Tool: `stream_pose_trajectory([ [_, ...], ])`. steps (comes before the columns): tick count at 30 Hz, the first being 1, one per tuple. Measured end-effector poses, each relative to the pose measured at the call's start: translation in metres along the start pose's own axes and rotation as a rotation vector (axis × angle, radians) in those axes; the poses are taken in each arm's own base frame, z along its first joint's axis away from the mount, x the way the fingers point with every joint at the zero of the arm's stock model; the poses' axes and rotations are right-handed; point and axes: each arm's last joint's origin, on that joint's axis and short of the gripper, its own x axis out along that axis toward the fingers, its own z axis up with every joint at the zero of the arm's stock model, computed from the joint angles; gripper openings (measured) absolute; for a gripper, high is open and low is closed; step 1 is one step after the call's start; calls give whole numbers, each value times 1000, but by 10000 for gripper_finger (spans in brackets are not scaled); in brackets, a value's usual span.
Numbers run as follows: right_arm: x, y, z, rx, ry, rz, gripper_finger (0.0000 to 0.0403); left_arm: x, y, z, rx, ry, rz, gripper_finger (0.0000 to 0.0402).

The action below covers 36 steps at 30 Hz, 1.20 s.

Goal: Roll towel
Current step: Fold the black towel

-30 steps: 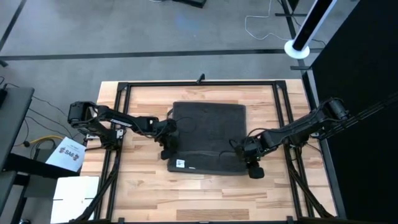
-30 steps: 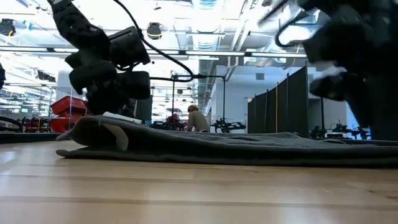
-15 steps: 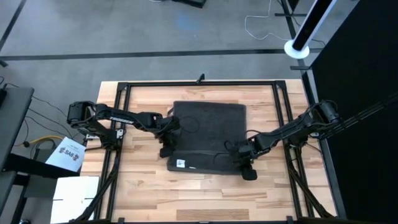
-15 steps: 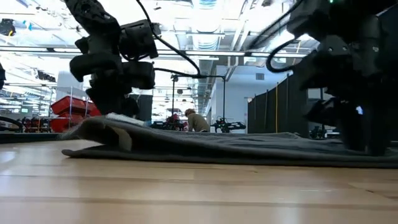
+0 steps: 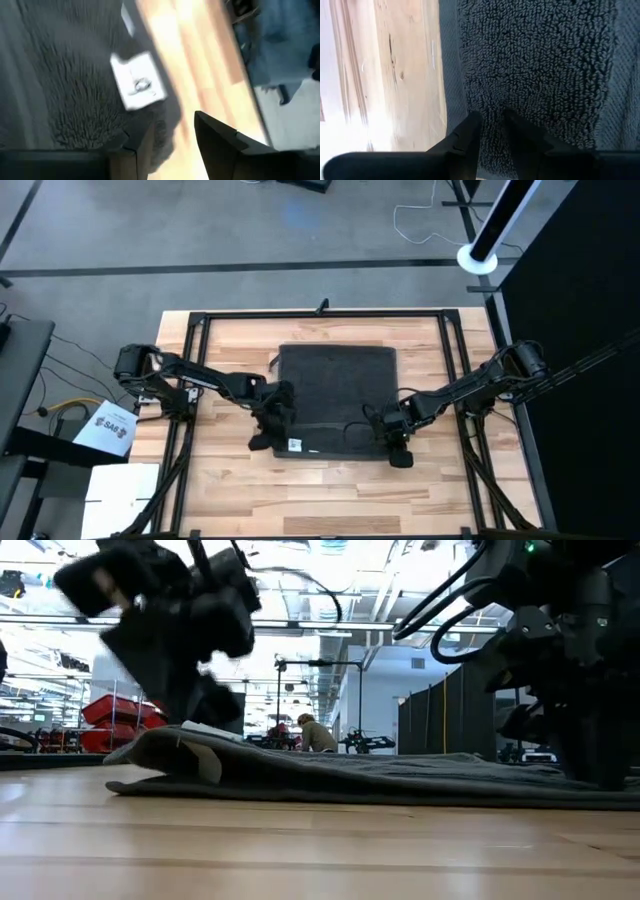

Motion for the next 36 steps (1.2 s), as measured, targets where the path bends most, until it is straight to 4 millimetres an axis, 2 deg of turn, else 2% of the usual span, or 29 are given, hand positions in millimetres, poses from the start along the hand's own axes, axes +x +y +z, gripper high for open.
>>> stream_pose_trajectory([
  [5, 0, -1, 0, 3, 3, -1, 81, 27, 21, -18, -103, 153, -12, 119],
  [10, 0, -2, -3, 10, 27, -26, 81, 23, 23, -20, -235, 196, -25, 95],
  [12, -2, -2, -2, 16, 40, -33, 81, 13, 15, -18, -292, 224, -13, 85],
  [15, -12, 0, -2, 22, 64, -27, 81, -12, -1, 4, -254, 156, 19, 75],
  [17, -26, 4, 3, 4, 28, 7, 81, -32, -12, 10, -261, 153, 81, 71],
  [19, -45, 6, 5, 2, -21, 27, 81, -50, -18, 18, -258, 127, 212, 70],
  [23, -76, -4, 3, 14, -128, 44, 81, -97, -23, 41, -213, -55, 550, 73],
  [25, -94, -12, 1, 12, -203, 42, 81, -112, -10, 43, -230, -84, 668, 76],
  [30, -127, -55, 0, 70, -346, -33, 81, -140, 39, 37, -357, -79, 754, 92],
  [36, -141, -115, -4, 161, -383, -146, 82, -158, 94, 26, -411, -72, 814, 125],
])
